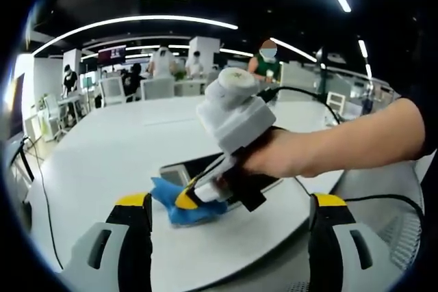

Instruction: Wipe the mirror surface with the cleaning cloth until all visible marks leave the cleaned area.

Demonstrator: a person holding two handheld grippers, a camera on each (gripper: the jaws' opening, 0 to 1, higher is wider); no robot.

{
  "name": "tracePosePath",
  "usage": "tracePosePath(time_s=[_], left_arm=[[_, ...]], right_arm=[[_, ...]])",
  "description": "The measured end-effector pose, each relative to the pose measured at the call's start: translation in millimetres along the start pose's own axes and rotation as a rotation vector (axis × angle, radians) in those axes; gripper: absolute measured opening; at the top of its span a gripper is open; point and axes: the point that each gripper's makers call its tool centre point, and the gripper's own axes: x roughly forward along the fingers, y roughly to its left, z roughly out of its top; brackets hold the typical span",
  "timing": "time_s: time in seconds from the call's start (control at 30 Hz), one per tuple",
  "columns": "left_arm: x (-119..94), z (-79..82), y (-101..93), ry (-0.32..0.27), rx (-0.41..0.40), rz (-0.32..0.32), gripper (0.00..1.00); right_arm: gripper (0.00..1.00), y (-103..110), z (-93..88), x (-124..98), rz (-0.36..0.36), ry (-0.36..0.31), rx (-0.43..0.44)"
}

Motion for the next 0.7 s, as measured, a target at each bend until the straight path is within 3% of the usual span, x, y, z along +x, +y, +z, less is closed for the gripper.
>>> tracePosePath(time_s=[0.7], left_arm=[[-0.1,-1.1,0.3,0.003,0.001,-0.003,0.96]], right_arm=[[0.01,-10.4,8.1,7.0,-0.003,-0.015,0.015]])
